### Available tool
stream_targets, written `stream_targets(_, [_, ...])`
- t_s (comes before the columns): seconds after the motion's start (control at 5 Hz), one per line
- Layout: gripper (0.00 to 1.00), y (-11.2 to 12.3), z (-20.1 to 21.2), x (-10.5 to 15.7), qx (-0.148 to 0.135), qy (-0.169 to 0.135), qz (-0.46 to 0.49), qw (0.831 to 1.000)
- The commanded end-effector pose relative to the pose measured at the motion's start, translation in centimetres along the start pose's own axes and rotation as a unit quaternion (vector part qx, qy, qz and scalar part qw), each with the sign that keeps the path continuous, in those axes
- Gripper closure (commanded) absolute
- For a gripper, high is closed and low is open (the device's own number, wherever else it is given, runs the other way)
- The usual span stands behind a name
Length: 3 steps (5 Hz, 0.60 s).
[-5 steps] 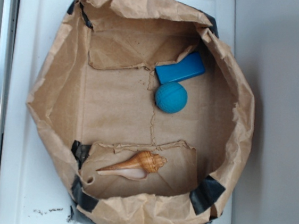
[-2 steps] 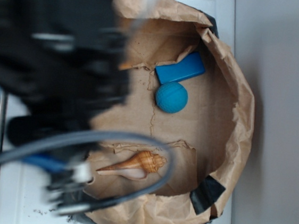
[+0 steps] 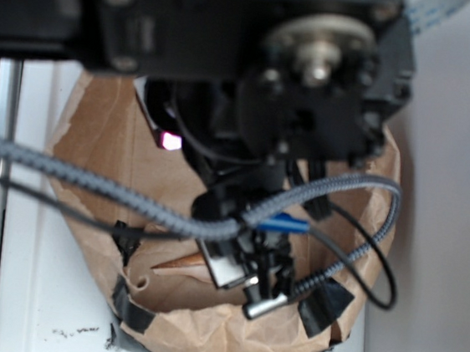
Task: Grab the blue ball.
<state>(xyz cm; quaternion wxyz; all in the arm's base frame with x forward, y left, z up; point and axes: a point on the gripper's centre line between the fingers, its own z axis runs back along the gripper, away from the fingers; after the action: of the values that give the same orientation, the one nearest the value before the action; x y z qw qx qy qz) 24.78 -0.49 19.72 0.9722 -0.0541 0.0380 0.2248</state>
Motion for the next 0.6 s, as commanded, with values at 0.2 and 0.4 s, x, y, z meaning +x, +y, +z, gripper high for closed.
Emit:
stream_targets(0.2, [0.0, 5.0, -6.0, 6.6, -0.066, -0.163, 0.022, 0.984])
stream_targets(0.4, [0.0, 5.6, -8.7, 7.9, -0.058, -0.142, 0.017, 0.988])
